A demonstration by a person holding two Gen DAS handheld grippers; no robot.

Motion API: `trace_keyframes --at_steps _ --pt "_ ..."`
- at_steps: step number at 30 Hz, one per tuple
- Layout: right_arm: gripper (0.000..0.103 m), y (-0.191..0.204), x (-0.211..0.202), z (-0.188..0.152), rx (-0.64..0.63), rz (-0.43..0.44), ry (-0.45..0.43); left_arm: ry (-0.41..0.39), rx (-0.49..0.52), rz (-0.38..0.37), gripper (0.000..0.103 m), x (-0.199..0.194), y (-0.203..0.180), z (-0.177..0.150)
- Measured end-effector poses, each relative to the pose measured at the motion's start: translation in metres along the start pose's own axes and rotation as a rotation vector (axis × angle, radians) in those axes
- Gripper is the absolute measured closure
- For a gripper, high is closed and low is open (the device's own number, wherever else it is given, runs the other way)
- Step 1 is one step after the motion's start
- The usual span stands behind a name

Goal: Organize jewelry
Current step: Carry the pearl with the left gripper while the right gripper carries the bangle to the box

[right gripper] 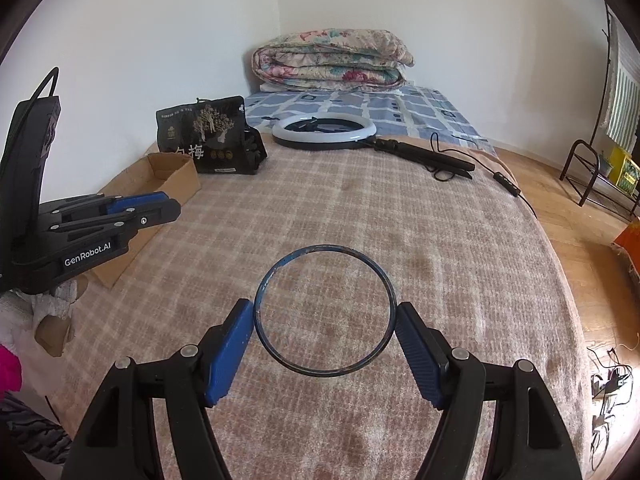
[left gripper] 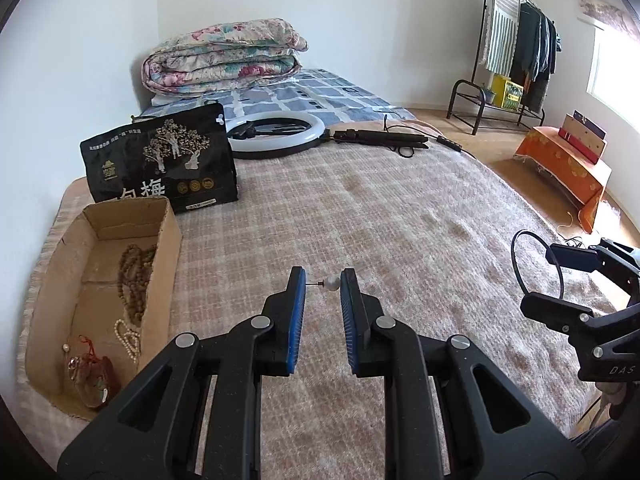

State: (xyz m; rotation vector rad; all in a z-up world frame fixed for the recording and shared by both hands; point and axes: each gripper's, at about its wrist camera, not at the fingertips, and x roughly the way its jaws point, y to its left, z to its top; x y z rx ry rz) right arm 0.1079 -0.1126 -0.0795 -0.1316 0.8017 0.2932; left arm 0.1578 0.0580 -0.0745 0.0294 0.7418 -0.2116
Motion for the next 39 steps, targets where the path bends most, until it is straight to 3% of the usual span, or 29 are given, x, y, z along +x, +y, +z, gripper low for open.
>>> trace_keyframes --at_steps 21,39 --pt "0.029 0.06 -0.014 0.034 -0.043 0.054 -0.035 -0.059 -0.083 0.11 0.086 -0.071 0.073 -0.015" --pt "0.029 0.143 0.046 0.094 -0.111 0.111 -0.029 -0.044 -0.23 0.254 0.086 -0.082 0.18 -0.043"
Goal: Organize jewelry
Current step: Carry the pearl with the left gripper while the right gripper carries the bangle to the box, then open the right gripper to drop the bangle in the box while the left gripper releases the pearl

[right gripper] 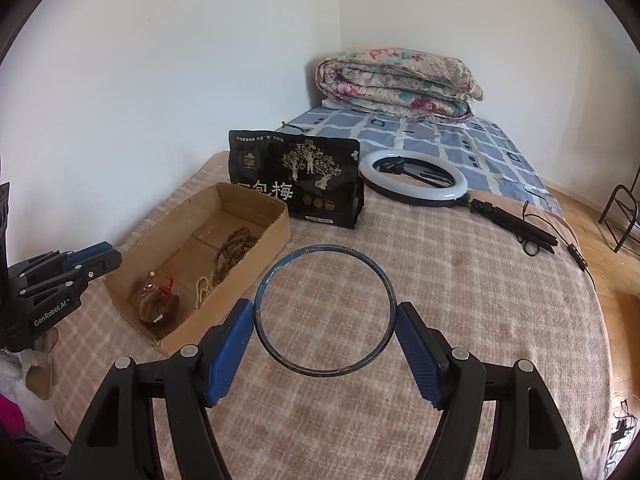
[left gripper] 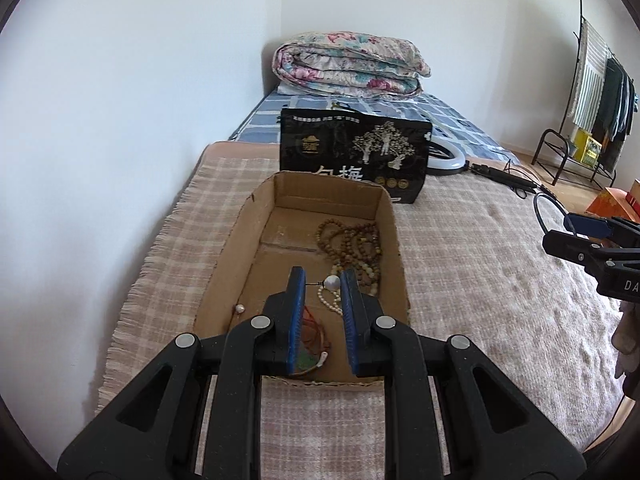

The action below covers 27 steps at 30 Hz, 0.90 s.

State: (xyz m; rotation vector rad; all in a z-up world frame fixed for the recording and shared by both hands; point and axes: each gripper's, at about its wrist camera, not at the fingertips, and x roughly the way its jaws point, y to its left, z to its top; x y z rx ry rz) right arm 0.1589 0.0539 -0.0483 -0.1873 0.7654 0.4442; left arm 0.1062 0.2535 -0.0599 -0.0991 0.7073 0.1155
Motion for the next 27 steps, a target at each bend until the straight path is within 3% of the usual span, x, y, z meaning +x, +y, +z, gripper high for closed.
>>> trace_keyframes --at_steps 14,27 --pt "0.029 0.065 0.068 0.043 -0.056 0.087 0.028 -0.003 -0.055 0.043 0.086 0.014 0.043 0.011" --pt "0.029 0.094 0.125 0.054 -0.058 0.128 0.078 0.038 -0.058 0.044 0.086 0.031 0.052 0.005"
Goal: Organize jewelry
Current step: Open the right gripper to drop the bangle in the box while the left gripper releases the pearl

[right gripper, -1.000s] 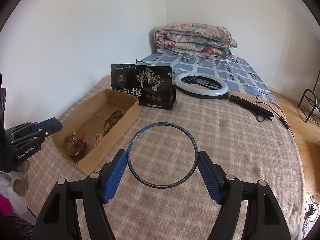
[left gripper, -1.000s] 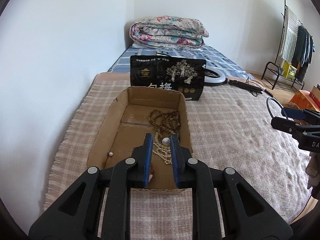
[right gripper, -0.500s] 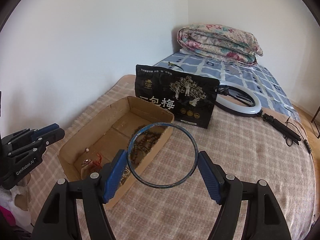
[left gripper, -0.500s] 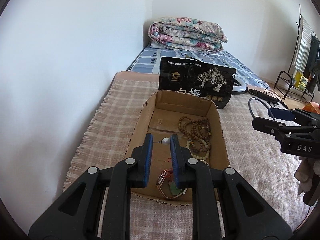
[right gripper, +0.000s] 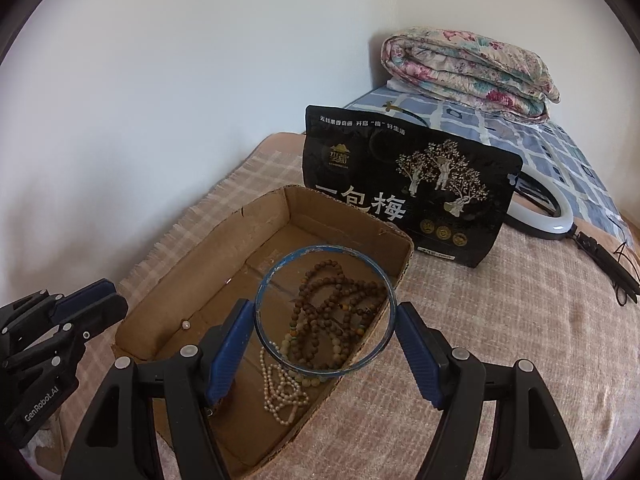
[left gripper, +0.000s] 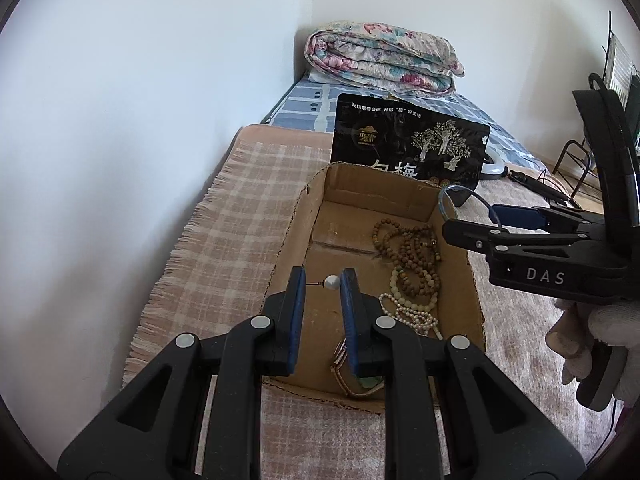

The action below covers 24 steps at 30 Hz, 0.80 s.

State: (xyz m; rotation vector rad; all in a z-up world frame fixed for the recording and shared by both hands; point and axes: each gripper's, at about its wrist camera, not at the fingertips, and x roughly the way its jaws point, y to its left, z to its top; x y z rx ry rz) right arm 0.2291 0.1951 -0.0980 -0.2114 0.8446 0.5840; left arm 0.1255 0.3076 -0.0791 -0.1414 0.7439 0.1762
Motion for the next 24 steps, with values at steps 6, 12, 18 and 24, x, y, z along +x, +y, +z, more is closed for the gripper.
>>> trace_keyframes --at_steps 6,12,18,24 --pt "0.028 -0.002 0.01 0.002 0.009 0.014 0.014 0.013 0.006 0.017 0.086 0.005 -0.001 -0.002" --pt "0.014 -0.002 0.01 0.001 0.001 -0.016 0.007 0.008 -0.005 0.03 0.058 0.006 0.002 -0.002" --pt "0.014 -0.001 0.002 0.0 -0.004 -0.019 -0.001 -0.001 -0.01 0.033 0.058 0.002 0.002 -0.002" --pt "0.014 -0.002 -0.011 -0.001 -0.008 -0.027 -0.014 -0.014 -0.001 0.031 0.058 -0.006 -0.001 -0.001"
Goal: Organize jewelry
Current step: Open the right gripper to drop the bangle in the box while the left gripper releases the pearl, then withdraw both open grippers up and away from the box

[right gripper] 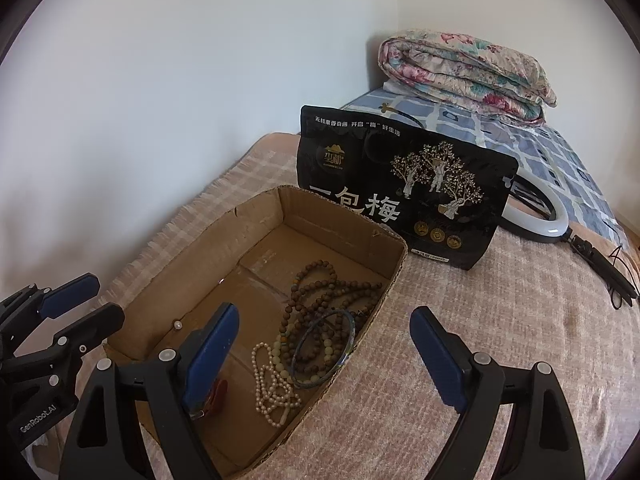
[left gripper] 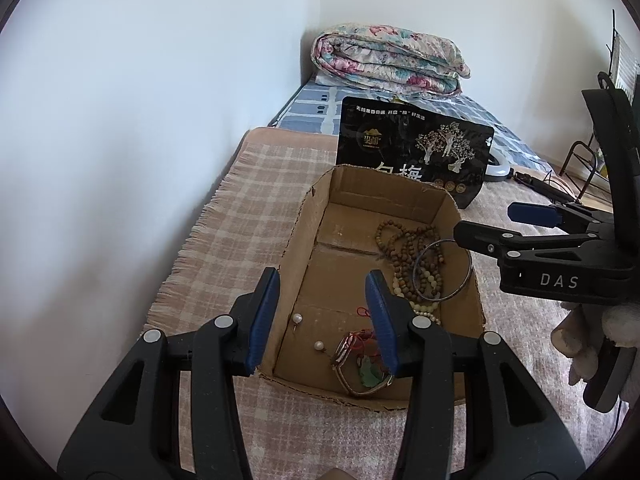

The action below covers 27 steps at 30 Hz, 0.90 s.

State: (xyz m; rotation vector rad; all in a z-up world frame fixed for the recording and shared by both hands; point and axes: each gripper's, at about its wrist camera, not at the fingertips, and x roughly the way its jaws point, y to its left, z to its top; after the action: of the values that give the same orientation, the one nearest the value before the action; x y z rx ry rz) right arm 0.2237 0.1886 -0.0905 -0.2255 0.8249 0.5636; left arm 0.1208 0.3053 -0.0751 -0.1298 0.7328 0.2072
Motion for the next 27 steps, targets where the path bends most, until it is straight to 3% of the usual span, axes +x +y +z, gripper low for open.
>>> trace_keyframes --at_steps 13,27 --pt "0.014 -0.015 -0.046 -0.007 0.014 -0.022 -0.047 -0.04 -0.011 0.007 0.058 -0.032 -0.019 0.005" --pt "0.01 -0.049 -0.132 -0.036 0.015 -0.059 -0.119 -0.095 0.034 0.013 0.058 -0.095 -0.058 0.008"
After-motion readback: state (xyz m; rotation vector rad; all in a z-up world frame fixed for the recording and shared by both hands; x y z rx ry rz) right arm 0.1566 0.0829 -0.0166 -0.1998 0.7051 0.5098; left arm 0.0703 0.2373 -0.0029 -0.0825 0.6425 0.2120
